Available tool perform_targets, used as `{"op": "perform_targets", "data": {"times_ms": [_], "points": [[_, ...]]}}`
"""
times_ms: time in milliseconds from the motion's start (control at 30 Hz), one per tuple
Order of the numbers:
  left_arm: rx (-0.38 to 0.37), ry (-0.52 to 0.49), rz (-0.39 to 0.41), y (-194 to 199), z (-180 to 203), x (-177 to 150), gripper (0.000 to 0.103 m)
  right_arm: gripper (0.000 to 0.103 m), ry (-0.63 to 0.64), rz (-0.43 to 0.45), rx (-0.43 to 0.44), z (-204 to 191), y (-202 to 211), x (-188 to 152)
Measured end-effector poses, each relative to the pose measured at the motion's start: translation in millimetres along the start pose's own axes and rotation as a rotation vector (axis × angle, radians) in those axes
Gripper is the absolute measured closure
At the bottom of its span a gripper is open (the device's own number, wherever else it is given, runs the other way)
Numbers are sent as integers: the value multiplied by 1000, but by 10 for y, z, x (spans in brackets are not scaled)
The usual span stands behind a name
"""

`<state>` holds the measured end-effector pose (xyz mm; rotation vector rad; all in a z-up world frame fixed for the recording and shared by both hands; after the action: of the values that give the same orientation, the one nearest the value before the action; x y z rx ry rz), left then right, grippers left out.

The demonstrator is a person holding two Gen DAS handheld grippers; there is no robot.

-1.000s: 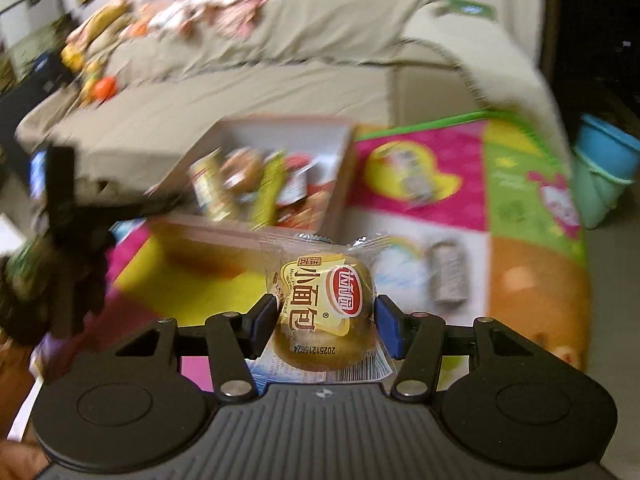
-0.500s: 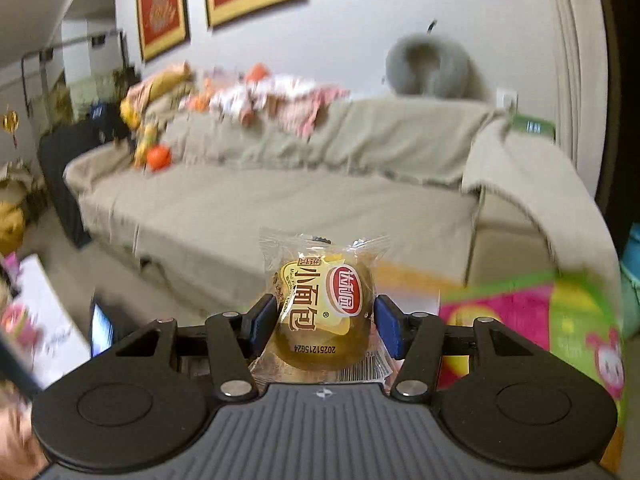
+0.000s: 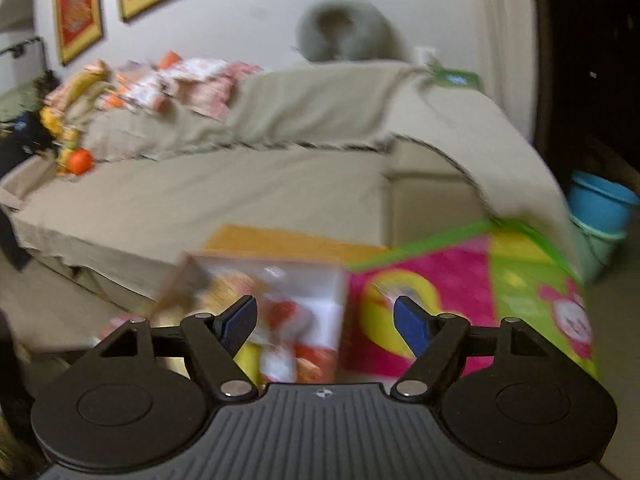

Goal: Organize objects

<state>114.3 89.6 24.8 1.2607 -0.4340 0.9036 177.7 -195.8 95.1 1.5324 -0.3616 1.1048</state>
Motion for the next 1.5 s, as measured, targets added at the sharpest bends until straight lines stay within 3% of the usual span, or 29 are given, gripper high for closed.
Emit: {"op": "perform_targets", "data": {"times_ms": [200,367,467,600,633,700,733,800,1100,1500], "points": [[-1,2,0,-4,0,6,86,23,-4,-95,-47,338,-202,-341],[2,-4,-2,0,-2,2,86,23,31,-145,-47,468,-695,-380],[1,-5,-3,2,-12,-1,86,30,-39,-193,-45,627,-1027,-360],[1,-5,-3,-1,-7,0,86,30,-118,-244,0,723,-1365,-402],[1,-4,-4,-3,-6,1,86,32,-108,-240,-11,702,-1383,-412],[0,-4,-3,2,-25,-4,86,53,-80,-241,-32,649,-1366,-406],[1,-3,-3,2,-24,-5,86,59,-78,-245,-34,640,-1348,-405],[2,-2,-3,4,-28,-13,87,63,-94,-249,-10,664,-1289,-410],[2,0,-2,4,-45,-34,87,64,-44,-226,-48,566,-705,-523],[10,1,-5,-4,-53,-46,87,64,-38,-121,14,207,512,-785]]}}
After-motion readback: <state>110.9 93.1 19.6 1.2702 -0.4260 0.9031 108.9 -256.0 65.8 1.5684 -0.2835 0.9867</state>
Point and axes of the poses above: each gripper's, at about its wrist camera, not at the fingertips, and y roughly against the way its jaws point, z to its right, x to its top, the point moved 1 cm from there along -y, roughly the way its jaws point, and after that the axes turned 14 degrees about y, right-handed, at the moved point
